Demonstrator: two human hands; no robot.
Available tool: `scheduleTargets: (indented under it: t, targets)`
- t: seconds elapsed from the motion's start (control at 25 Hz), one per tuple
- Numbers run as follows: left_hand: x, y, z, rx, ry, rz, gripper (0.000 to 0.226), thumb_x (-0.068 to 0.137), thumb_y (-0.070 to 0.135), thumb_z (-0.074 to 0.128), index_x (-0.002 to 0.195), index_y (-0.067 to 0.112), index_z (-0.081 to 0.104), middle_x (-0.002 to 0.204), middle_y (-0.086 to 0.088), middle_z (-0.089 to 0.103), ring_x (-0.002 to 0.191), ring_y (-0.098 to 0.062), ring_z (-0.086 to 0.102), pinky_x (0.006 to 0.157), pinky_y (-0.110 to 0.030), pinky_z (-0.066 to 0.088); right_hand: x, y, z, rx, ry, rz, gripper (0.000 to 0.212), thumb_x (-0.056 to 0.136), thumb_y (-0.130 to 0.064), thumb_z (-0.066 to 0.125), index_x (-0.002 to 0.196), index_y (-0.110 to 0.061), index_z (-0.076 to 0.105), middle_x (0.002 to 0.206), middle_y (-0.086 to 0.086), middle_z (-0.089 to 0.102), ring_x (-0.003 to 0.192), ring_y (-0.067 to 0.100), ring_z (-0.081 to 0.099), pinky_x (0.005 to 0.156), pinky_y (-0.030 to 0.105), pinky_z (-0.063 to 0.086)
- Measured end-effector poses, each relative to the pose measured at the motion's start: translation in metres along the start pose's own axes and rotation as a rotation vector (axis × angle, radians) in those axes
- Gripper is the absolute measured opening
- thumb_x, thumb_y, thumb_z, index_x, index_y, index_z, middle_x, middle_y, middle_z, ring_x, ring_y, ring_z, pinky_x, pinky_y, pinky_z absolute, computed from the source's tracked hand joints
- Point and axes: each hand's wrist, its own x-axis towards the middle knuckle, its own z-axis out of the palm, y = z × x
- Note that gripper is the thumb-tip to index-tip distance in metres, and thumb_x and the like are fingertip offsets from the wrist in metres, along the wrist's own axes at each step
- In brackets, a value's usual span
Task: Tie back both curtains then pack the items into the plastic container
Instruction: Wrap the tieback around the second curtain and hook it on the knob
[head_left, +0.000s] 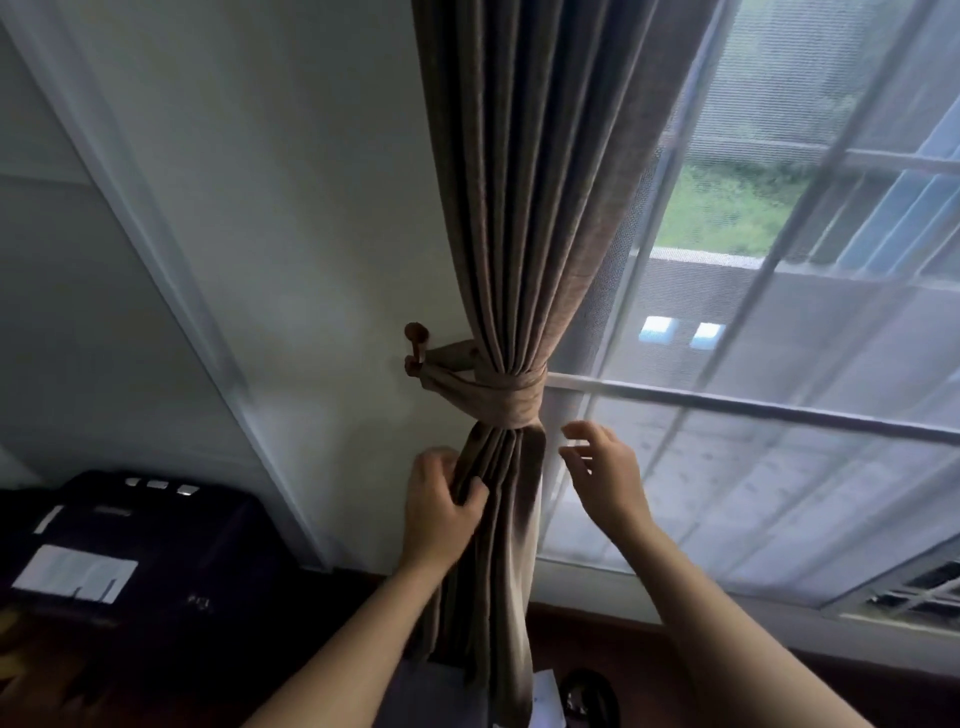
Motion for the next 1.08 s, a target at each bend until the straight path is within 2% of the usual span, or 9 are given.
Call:
scheduleTargets:
  t: [0.12,0.2,0.4,0.52,0.6,0.76,0.92,1.0,1.08]
  targets:
    - [0.028,0.001,-0.01,-0.121,-0.404,-0.163,0.066,0.081,0.016,0.065,0.14,0.011,0.036,0.133,-0.004,0.05,0.121,-0.02,0.051,0.1,-0.033,0.043,-0.022,0.0,0.017,-0.032,-0.045,-0.05,0.03,0.09,-0.01,0.052,0.119,-0.008,0.059,0.112,0.015,0.066,0.098,0.031,0.065,0.084,0.037,0.051]
    - [0.035,0.007,-0.005,0.03,-0.574,-0.055,0.052,0.087,0.014,0.059,0.136,0.01,0.042,0.126,-0.011,0.059,0.116,-0.025,0.057,0.092,-0.023,0.042,-0.025,-0.005,0.031,0.022,-0.204,0.014,0.048,0.092,-0.008,0.05,0.139,-0.008,0.039,0.13,0.011,0.058,0.116,0.027,0.058,0.094,0.03,0.044]
    - [0.019,0.009,-0.008,0.31,-0.5,0.137,0.03,0.093,0.017,0.047,0.115,-0.003,0.051,0.099,-0.029,0.066,0.092,-0.042,0.062,0.073,-0.039,0.045,-0.012,-0.017,0.037,0.302,-0.406,0.128,0.065,0.084,0.002,0.048,0.141,-0.024,0.03,0.128,-0.006,0.054,0.114,0.009,0.056,0.086,0.008,0.043]
    - [0.004,-0.004,-0.03,0.31,-0.398,0.155,0.028,0.09,0.019,0.053,0.109,-0.002,0.056,0.095,-0.026,0.067,0.089,-0.041,0.063,0.073,-0.038,0.045,-0.006,-0.031,0.045,0.413,-0.617,0.128,0.065,0.07,-0.012,0.048,0.127,-0.043,0.046,0.12,-0.008,0.061,0.112,0.01,0.056,0.095,0.023,0.044]
    - [0.001,-0.011,-0.04,0.313,-0.318,0.174,0.027,0.089,0.019,0.055,0.106,-0.002,0.058,0.093,-0.025,0.067,0.085,-0.04,0.063,0.072,-0.037,0.045,-0.001,-0.035,0.051,0.457,-0.64,0.135,0.058,0.068,-0.022,0.049,0.124,-0.038,0.054,0.121,-0.008,0.062,0.114,0.009,0.056,0.1,0.028,0.042]
    - [0.007,-0.007,-0.03,0.275,-0.354,0.167,0.026,0.092,0.023,0.054,0.1,-0.001,0.058,0.095,-0.024,0.066,0.089,-0.039,0.062,0.073,-0.035,0.041,0.002,-0.031,0.057,0.244,-0.329,0.091,0.023,0.096,-0.018,0.044,0.109,-0.016,0.064,0.103,0.007,0.069,0.095,0.019,0.065,0.082,0.024,0.045]
    - [0.013,-0.001,-0.016,0.225,-0.44,0.198,0.035,0.09,0.039,0.053,0.103,0.008,0.058,0.098,-0.015,0.067,0.091,-0.03,0.064,0.078,-0.034,0.049,-0.02,-0.019,0.052,0.207,0.17,-0.008,0.026,0.091,-0.017,0.059,0.115,-0.008,0.061,0.104,0.001,0.062,0.076,0.01,0.065,0.068,0.0,0.041]
    - [0.018,-0.001,-0.013,0.277,-0.4,0.237,0.039,0.09,0.042,0.053,0.104,0.007,0.06,0.096,-0.016,0.068,0.088,-0.031,0.064,0.077,-0.037,0.05,-0.02,-0.015,0.047,0.149,0.166,-0.101,0.025,0.087,-0.02,0.066,0.108,-0.007,0.066,0.099,0.002,0.067,0.07,0.008,0.068,0.068,0.003,0.046]
    - [0.023,0.0,-0.013,0.374,-0.36,0.268,0.039,0.091,0.04,0.053,0.101,0.004,0.062,0.094,-0.019,0.068,0.086,-0.035,0.064,0.075,-0.038,0.047,-0.013,-0.015,0.044,0.039,0.093,-0.16,0.021,0.084,-0.027,0.068,0.097,-0.01,0.071,0.088,0.006,0.073,0.07,0.016,0.071,0.066,0.023,0.055]
